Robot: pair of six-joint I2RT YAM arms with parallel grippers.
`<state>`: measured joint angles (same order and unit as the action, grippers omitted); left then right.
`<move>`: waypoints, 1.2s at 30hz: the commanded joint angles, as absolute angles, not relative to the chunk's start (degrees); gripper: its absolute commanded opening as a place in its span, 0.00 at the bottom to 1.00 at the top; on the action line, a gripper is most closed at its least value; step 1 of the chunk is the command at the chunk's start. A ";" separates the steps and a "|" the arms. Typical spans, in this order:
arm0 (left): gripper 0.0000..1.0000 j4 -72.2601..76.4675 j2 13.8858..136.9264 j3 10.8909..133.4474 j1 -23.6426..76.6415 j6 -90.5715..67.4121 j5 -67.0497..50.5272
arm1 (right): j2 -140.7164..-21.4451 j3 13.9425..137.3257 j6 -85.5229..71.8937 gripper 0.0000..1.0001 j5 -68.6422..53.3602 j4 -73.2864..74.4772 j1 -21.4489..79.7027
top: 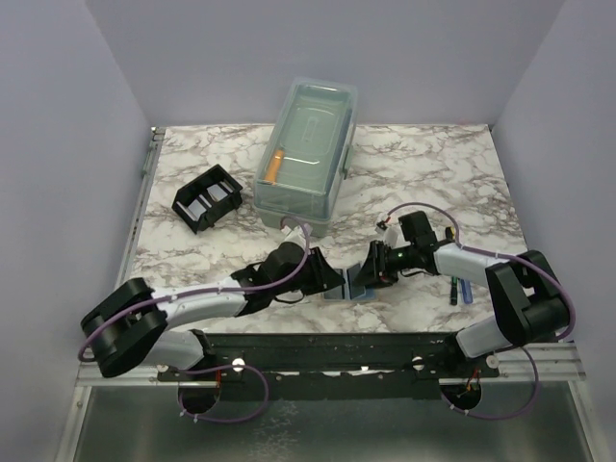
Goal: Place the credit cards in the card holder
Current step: Insert the credit card into the card holder, then pick up the credit card from the storage box.
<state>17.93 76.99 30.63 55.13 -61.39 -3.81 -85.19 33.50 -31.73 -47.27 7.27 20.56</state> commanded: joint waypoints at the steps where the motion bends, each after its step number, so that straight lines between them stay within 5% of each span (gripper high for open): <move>1: 0.40 6.03 65.93 30.60 55.02 -58.68 -0.45 | -85.45 36.00 -33.02 0.39 -46.03 6.68 23.14; 8: 0.54 -13.57 49.76 36.47 54.12 -53.78 6.57 | -86.96 38.51 -38.06 0.43 -39.50 4.60 31.09; 15: 0.68 -28.66 46.52 45.14 51.80 -51.35 13.67 | -89.75 39.92 -41.74 0.48 -38.02 2.13 35.73; 21: 0.80 -36.39 47.63 50.17 37.84 -47.19 12.05 | -84.15 45.95 -34.31 0.56 -26.68 16.41 33.92; 29: 0.92 -38.66 64.47 60.25 7.99 -39.67 9.37 | -81.96 53.80 -25.21 0.61 -18.32 30.68 27.30; 36: 0.88 -40.19 86.10 73.06 2.86 -40.08 23.26 | -86.37 64.27 -20.05 0.62 -23.34 41.48 22.19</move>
